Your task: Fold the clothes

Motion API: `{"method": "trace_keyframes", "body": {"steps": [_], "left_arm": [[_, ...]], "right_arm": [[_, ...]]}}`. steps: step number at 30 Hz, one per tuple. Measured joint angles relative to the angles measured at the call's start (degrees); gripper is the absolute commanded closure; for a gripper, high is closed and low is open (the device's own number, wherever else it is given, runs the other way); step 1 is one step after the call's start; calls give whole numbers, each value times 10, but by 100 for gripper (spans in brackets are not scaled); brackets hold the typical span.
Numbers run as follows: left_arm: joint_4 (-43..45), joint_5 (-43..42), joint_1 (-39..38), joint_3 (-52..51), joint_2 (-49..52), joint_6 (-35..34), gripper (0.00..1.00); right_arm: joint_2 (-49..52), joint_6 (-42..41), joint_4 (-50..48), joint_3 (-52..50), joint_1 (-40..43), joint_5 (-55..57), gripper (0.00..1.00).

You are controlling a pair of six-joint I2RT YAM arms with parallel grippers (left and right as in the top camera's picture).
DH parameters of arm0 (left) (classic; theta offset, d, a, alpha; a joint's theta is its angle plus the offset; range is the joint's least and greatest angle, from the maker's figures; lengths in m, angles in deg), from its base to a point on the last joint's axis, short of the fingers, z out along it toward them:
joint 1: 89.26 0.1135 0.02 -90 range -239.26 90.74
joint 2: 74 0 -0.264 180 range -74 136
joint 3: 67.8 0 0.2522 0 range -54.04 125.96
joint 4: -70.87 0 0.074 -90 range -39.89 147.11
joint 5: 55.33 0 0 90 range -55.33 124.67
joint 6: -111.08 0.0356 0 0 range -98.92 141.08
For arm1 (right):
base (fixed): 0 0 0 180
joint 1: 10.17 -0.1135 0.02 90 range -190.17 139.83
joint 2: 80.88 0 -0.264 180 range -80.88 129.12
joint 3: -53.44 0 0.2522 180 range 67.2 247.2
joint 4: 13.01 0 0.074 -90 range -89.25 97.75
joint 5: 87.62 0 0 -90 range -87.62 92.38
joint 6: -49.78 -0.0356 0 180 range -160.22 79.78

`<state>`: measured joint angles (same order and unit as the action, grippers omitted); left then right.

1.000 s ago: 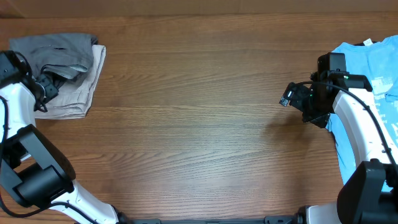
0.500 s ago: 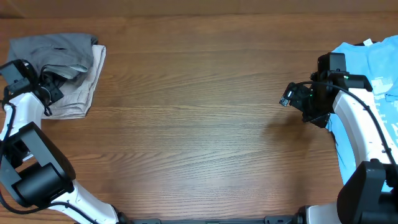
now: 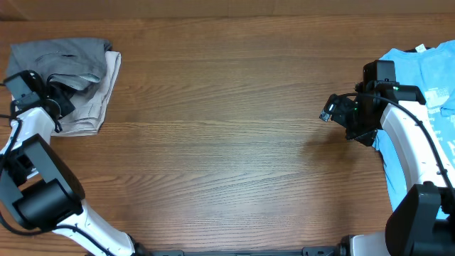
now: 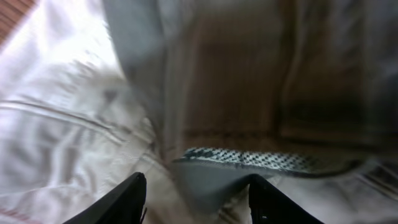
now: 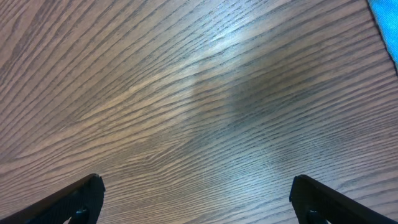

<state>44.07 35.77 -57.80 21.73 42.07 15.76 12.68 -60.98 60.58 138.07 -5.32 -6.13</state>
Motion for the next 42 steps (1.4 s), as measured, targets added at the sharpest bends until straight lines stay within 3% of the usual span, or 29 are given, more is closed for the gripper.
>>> {"method": "trace_keyframes", "body": {"steps": [4, 9, 21, 32, 42], "left_arm": [[20, 0, -4, -1, 12, 0, 45], [31, 0, -4, -1, 12, 7, 56], [48, 0, -4, -1, 17, 11, 51], [73, -4, -4, -1, 41, 14, 93], [63, 26, -4, -1, 22, 13, 96]], "right_arm": [[0, 0, 0, 0, 0, 0, 0], [0, 0, 0, 0, 0, 0, 0], [0, 0, 0, 0, 0, 0, 0], [0, 0, 0, 0, 0, 0, 0], [0, 0, 0, 0, 0, 0, 0]]}}
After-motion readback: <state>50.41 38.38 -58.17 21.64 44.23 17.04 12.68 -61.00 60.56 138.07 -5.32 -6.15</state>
